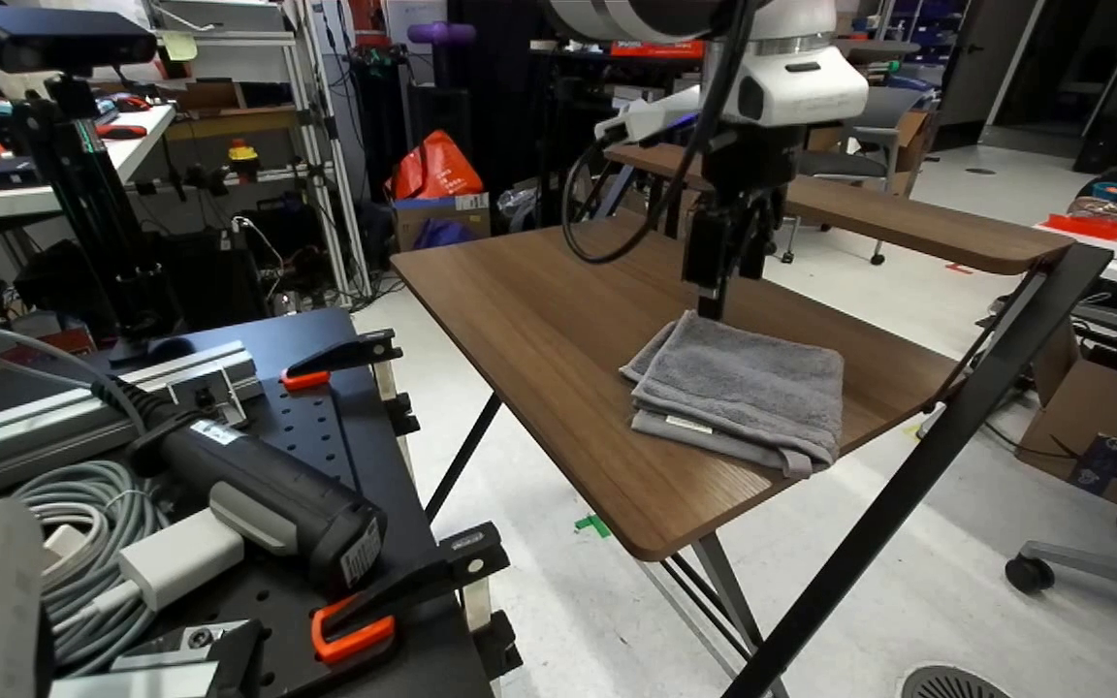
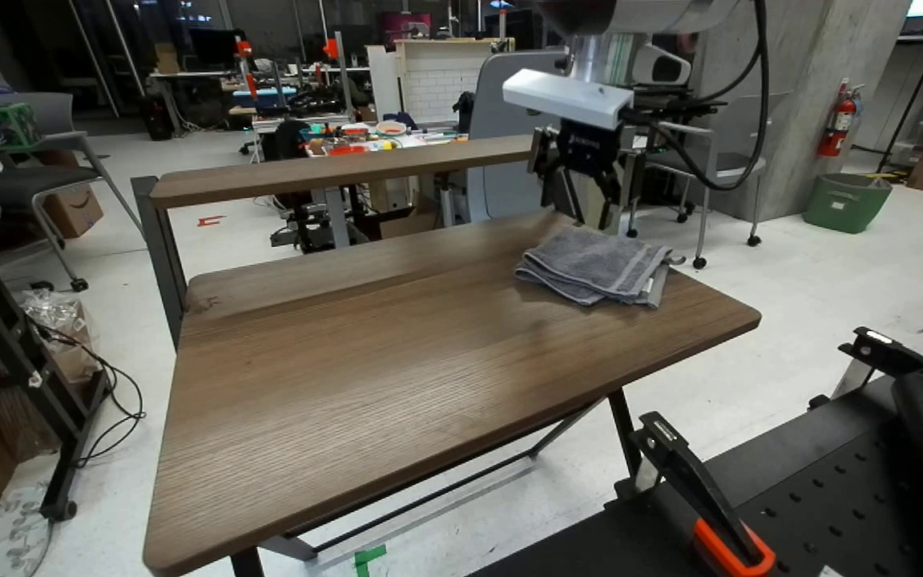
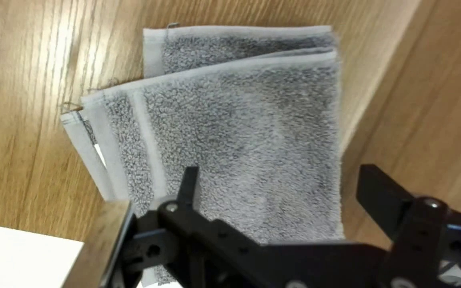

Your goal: Move the towel to the right

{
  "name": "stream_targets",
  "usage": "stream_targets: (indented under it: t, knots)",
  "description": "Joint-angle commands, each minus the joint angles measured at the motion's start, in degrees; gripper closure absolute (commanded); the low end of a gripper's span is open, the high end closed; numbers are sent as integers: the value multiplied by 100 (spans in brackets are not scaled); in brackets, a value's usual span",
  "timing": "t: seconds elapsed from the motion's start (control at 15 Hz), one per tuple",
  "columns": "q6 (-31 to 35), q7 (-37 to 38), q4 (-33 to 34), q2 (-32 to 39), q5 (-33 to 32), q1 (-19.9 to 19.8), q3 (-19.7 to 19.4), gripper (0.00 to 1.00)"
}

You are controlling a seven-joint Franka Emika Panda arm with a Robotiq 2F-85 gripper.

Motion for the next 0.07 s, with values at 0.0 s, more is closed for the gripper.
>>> stream_targets:
  t: [0.0]
  knots:
    - [-13, 4, -101, -129, -9, -10, 71, 0]
